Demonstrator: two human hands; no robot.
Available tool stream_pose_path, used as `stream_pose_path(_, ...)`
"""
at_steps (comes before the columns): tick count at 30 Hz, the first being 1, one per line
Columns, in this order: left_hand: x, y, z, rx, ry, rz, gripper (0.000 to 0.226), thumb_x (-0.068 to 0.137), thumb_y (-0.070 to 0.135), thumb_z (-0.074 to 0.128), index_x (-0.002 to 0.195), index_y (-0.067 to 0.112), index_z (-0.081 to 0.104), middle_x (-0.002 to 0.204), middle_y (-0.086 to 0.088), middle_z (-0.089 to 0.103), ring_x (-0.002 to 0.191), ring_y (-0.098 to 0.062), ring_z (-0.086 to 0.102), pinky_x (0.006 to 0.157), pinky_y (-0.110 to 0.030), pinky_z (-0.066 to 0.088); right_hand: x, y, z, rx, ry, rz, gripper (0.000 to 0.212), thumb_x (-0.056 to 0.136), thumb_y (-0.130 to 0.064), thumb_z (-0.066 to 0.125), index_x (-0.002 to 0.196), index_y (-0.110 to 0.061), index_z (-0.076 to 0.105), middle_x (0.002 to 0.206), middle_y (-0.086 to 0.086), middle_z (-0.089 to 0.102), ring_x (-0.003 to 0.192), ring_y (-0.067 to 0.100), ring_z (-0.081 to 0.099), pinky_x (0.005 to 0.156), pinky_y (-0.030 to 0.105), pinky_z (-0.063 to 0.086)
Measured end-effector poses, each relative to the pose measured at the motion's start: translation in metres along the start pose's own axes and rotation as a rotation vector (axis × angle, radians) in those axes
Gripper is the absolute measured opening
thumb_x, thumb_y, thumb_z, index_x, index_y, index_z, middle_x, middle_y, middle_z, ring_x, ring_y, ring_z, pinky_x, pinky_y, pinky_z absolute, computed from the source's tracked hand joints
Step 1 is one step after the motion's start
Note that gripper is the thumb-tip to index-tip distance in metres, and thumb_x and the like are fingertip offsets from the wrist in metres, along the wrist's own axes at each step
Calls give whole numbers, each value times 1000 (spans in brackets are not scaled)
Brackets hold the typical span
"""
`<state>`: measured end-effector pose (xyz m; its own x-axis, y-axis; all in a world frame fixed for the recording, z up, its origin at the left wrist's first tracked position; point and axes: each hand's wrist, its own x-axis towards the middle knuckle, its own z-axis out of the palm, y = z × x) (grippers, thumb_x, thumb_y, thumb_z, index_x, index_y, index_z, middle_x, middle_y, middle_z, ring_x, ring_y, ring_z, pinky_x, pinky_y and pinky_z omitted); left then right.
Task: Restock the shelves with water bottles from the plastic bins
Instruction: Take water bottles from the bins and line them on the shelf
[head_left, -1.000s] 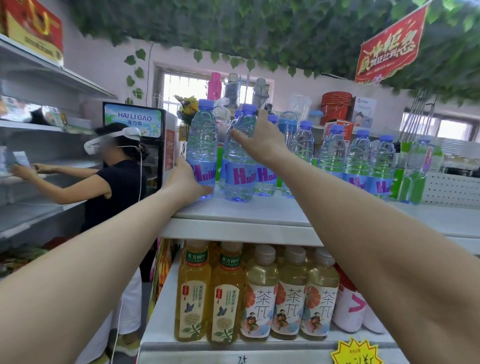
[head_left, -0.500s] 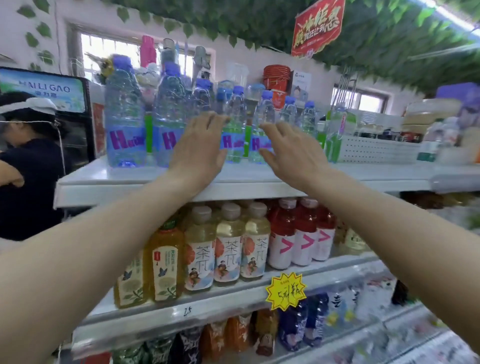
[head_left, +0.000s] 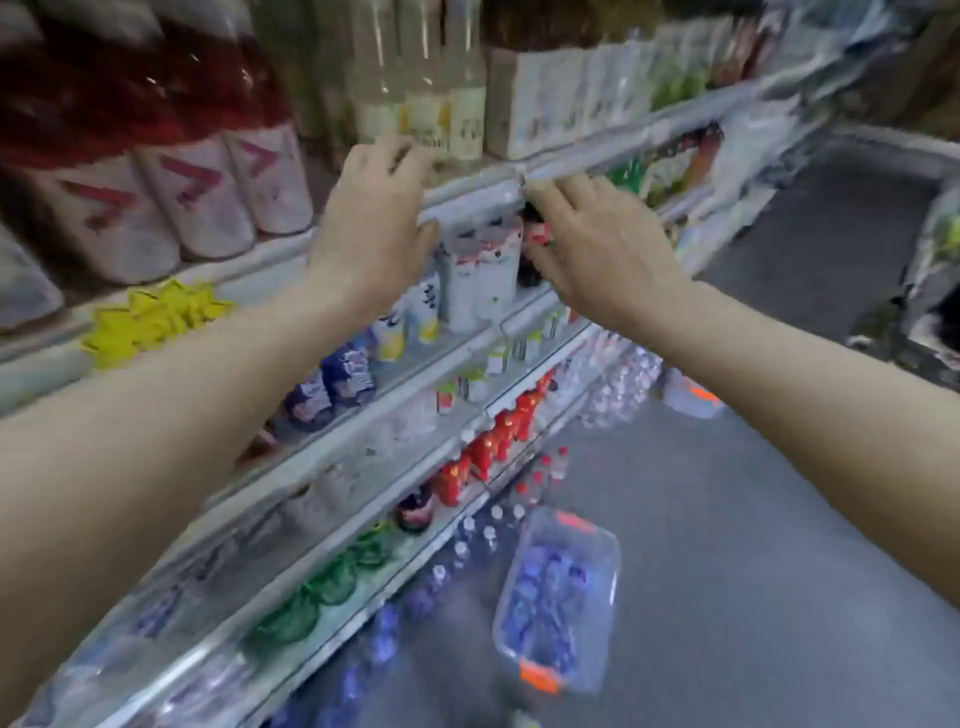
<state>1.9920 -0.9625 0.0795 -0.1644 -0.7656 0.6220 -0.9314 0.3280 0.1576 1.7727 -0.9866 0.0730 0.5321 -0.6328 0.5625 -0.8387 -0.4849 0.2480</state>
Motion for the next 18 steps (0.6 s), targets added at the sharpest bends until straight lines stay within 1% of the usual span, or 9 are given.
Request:
stream_pose_path(2,-16,26,63,-75,-97,-41,48,81,9,65,128,9,52,129,-16,49,116,-37,45,96,-43,39,-48,26,41,55,-88,39,51,88,-34,55,129,-4,50,111,21,57,91,42,57,67,46,48)
stream_pose_path(5,-56,56,152,-158,-260,-76,53,82,11,67,132,14,50,133,-11,47,122,-33,42,99,-42,38,-121,50,107,144,-237,108,49,89,-31,60,129,-5,51,113,20,56,92,41,57,67,45,46)
stream_pose_path(9,-135,74,257,-177,-453,-82,57,74,7,73,128,12,54,128,-13,51,116,-35,47,95,-45,44,-222,49,196,263,-424,230,51,85,-26,70,129,-7,55,114,19,58,90,41,59,60,40,46)
stream_pose_path(11,-183,78,301,-182,-547,-79,56,71,6,75,124,11,56,124,-13,54,111,-36,51,92,-46,47,-275,37,240,329,-522,299,51,83,-25,72,128,-6,56,112,18,60,87,40,60,64,42,51)
stream_pose_path(14,-259,77,363,-169,-693,-106,58,70,9,77,125,12,55,123,-10,54,112,-33,52,87,-45,51,-353,11,303,426,-668,408,45,86,-27,67,125,-6,57,106,17,63,89,40,61,71,47,54)
stream_pose_path(16,-308,76,407,-177,-759,-114,65,65,11,81,124,14,53,118,-10,56,108,-33,56,84,-44,53,-401,-11,343,462,-823,511,46,92,-30,62,132,-8,54,112,17,63,98,40,59,78,46,50)
stream_pose_path(18,-355,74,452,-187,-819,-123,70,61,12,83,122,17,48,112,-9,58,101,-33,59,80,-43,54,-449,-32,385,460,-990,591,49,97,-35,53,140,-13,46,122,14,58,107,37,56,86,44,46)
